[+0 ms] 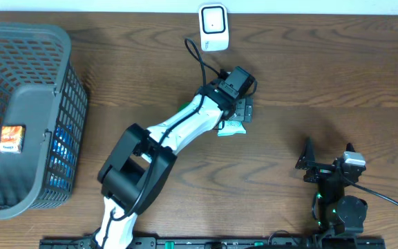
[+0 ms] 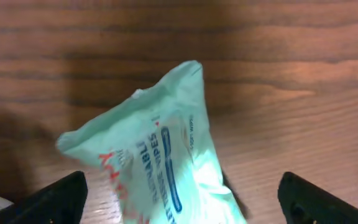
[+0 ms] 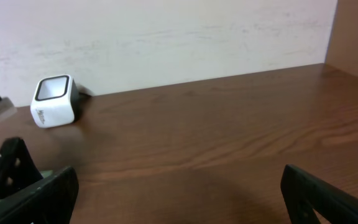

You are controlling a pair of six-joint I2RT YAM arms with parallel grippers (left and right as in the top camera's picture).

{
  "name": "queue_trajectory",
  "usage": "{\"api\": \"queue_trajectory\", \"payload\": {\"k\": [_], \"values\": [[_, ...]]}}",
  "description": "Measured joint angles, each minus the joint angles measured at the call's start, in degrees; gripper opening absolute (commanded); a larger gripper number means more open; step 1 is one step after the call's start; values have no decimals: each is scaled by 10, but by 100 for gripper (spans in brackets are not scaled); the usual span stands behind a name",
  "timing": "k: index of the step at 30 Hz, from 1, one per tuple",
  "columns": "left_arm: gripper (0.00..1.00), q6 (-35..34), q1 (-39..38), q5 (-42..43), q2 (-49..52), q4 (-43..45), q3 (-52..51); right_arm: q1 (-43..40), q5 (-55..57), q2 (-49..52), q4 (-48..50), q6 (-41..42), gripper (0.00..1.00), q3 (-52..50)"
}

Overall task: Scan the item barcode
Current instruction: 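Carry the wipe pack out and set it right of the jar, then reach the left gripper into the basket and grasp the blue Oreo packet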

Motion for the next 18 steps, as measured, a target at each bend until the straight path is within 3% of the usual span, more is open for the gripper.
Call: {"api": "queue_trajectory", "payload": {"k": [4, 9, 14, 18], "values": [[98, 36, 17, -11, -85, -62, 40, 0, 0, 0, 0, 0, 99, 0], [98, 66, 95, -20, -271, -120, 122, 0, 0, 0, 0, 0, 99, 0], [98, 78, 220, -75, -426, -210, 145, 0, 0, 0, 0, 0, 99, 0], [98, 43, 367, -114, -458, -293, 143, 0, 0, 0, 0, 0, 99, 0]]}}
